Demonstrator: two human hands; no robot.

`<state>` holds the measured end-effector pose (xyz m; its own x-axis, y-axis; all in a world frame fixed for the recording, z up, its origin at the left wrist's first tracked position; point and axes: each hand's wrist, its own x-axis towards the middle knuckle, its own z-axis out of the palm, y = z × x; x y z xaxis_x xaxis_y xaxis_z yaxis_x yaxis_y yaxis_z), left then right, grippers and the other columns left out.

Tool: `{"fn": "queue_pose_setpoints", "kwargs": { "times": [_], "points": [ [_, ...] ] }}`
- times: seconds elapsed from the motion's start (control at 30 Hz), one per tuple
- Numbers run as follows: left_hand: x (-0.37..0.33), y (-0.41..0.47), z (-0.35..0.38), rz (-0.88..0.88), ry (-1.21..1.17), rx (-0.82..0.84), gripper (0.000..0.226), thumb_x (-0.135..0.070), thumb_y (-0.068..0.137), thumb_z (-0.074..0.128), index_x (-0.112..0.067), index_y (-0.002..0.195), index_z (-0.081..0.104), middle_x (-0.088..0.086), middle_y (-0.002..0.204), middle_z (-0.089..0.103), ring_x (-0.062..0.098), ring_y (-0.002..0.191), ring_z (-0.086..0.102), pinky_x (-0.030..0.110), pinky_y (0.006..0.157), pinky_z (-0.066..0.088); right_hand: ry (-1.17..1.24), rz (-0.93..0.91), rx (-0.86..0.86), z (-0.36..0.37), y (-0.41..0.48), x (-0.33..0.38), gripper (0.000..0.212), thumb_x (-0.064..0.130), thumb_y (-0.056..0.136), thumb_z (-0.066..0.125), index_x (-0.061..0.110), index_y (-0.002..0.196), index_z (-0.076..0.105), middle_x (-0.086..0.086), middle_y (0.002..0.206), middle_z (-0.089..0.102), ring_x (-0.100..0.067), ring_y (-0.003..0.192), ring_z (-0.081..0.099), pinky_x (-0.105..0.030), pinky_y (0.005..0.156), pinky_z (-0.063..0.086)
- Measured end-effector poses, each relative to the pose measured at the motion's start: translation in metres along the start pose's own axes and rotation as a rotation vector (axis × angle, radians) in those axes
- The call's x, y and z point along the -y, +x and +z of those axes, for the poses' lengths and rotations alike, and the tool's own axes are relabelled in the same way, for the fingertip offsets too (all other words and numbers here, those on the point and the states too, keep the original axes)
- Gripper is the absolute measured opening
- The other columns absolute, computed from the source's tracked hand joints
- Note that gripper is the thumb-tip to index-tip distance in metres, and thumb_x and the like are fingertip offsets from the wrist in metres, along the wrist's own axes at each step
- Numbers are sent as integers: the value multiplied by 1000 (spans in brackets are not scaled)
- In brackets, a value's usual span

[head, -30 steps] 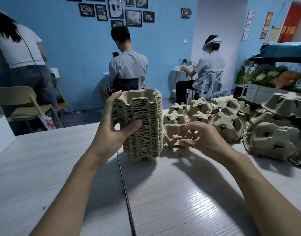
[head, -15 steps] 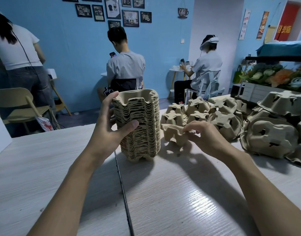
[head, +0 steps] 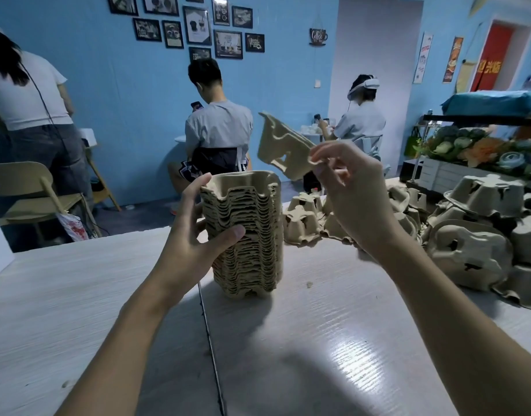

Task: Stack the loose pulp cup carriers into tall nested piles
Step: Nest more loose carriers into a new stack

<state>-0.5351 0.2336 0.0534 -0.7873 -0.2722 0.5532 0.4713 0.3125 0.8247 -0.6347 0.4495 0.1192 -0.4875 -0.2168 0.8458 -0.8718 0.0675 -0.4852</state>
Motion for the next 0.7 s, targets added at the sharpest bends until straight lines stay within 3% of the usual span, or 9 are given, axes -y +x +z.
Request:
{"fn": "queue_pose_setpoints", "kwargs": {
  "times": [0.07, 0.2, 0.3, 0.4, 0.5, 0.57, 0.63, 0.7],
  "points": [
    [-1, 1, 3, 1, 32, 6, 85, -39, 72, 89, -67, 131, 34, 0, 128, 63, 7, 111, 62, 16, 86, 48, -16, -42, 49, 9, 9, 8, 16, -3, 89, 63, 12, 96, 67, 2, 100, 66, -22, 86, 63, -33, 74, 55],
    [-2, 2, 5, -23, 38, -23, 96, -44, 64, 88, -75, 128, 23, -1, 131, 61, 8, 116, 61, 19, 89, 48, -42, -118, 182, 23, 15, 14, 9, -3, 88, 64, 3, 92, 69, -3, 101, 66, -13, 84, 58, -17, 74, 46],
    [-1, 0, 4, -57, 17, -19, 106, -37, 66, 86, -63, 141, 15, 0, 132, 60, 2, 110, 63, 10, 79, 50, -89, -130, 275, 29, 12, 16, 13, -5, 88, 63, 4, 94, 70, -3, 102, 66, -13, 87, 59, -11, 76, 41],
    [-2, -1, 4, -59, 13, -18, 112, -33, 67, 81, -50, 151, 9, 0, 129, 61, -1, 105, 63, 9, 77, 49, -101, -127, 293, 30, 7, 18, 21, -5, 88, 62, 9, 100, 71, 4, 104, 64, 0, 86, 55, -12, 77, 40],
    [-3, -2, 6, -79, -7, -11, 111, -30, 68, 81, -48, 152, 10, -2, 125, 61, -5, 100, 62, 9, 75, 50, -32, 101, 304, 22, 1, 18, 41, 21, 88, 58, 28, 129, 57, 23, 117, 54, 4, 97, 50, -27, 83, 45],
    [-4, -2, 6, -100, -15, -11, 108, -33, 68, 81, -50, 150, 12, -3, 127, 59, -4, 107, 61, 13, 80, 52, 92, 316, 344, 20, -6, 18, 52, 47, 90, 52, 40, 141, 41, 17, 136, 46, -2, 114, 50, -39, 94, 47],
    [-4, -3, 4, -115, 18, -7, 98, -41, 70, 83, -51, 145, 21, -9, 131, 57, 1, 118, 57, 20, 92, 50, 230, 572, 412, 24, -16, 16, 65, 69, 89, 45, 48, 148, 25, 14, 148, 35, -10, 124, 46, -50, 102, 43],
    [-5, -8, 3, -141, 65, 7, 81, -48, 77, 81, -52, 140, 30, -16, 128, 56, 1, 118, 54, 22, 93, 49, 340, 764, 521, 29, -29, 15, 69, 80, 80, 39, 60, 144, 20, 20, 155, 27, -19, 132, 41, -60, 99, 44]
  ]
}}
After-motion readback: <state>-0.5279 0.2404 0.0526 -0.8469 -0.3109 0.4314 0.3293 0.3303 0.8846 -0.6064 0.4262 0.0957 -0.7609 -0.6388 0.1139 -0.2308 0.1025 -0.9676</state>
